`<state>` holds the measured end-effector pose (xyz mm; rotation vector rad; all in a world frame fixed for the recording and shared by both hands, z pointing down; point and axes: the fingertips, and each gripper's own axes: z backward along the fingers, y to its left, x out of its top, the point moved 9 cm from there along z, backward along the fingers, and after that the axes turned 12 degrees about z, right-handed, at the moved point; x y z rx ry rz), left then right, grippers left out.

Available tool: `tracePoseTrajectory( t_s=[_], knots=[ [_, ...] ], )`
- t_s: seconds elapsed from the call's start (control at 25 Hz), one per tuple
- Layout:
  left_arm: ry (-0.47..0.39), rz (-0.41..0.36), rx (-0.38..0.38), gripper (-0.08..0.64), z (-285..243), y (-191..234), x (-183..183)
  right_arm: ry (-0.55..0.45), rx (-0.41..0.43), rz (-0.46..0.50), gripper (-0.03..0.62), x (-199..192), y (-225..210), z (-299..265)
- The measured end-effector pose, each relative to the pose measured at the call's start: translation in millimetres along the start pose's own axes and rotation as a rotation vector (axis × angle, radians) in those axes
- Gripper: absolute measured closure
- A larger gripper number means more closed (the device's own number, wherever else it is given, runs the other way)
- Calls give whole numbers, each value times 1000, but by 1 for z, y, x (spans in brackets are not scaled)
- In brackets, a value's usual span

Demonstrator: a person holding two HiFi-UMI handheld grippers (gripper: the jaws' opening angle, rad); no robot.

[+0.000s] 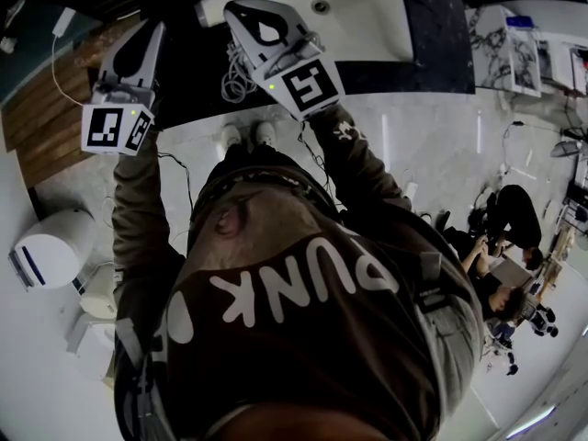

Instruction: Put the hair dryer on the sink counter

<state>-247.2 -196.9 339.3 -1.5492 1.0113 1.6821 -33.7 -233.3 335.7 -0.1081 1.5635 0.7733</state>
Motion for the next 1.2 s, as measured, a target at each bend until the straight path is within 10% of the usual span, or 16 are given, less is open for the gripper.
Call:
tracePoseTrajectory(
  t_s=[1.2],
  knots=[
    [3, -18, -8, 531, -2, -11, 2, 36, 21, -33, 585, -8, -5, 12]
  ],
)
